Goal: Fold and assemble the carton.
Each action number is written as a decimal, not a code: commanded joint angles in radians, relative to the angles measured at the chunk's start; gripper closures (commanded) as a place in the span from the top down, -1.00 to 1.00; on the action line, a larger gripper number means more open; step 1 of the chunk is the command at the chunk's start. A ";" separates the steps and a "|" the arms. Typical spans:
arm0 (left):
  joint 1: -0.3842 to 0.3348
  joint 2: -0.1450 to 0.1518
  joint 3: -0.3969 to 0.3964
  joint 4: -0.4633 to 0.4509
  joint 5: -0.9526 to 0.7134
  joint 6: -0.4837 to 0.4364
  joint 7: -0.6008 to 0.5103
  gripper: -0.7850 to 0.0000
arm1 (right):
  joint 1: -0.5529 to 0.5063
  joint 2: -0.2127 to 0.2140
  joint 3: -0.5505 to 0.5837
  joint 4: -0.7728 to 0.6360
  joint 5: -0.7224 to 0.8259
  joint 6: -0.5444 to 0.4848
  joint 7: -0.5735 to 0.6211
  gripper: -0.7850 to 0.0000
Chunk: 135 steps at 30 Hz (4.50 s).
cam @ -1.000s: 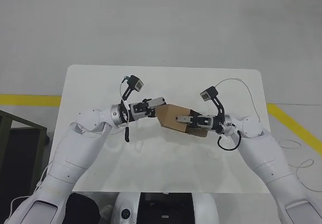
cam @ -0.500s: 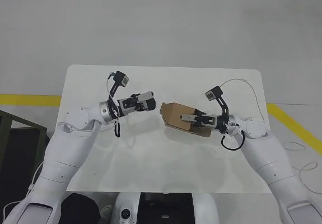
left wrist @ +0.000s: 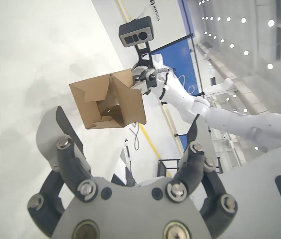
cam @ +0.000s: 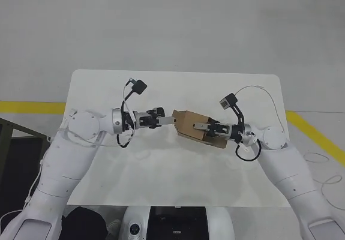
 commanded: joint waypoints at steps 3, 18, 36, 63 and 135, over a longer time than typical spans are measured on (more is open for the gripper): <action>-0.025 0.002 0.026 -0.021 0.083 0.046 -0.012 1.00 | -0.004 0.001 0.002 -0.010 -0.012 0.004 0.000 -1.00; -0.076 0.011 0.059 -0.001 0.212 0.169 -0.026 1.00 | -0.022 0.007 0.020 -0.044 -0.019 0.002 0.003 -1.00; -0.031 0.023 0.040 0.020 0.154 0.170 0.004 1.00 | -0.044 0.009 0.041 -0.085 0.060 -0.018 0.034 -1.00; -0.031 0.020 0.060 0.058 0.033 0.133 0.095 1.00 | -0.029 0.000 0.042 -0.075 0.131 -0.029 0.080 -1.00; -0.076 0.012 0.175 0.125 -0.046 0.115 0.065 1.00 | -0.007 -0.024 0.018 -0.051 0.169 -0.035 0.125 -1.00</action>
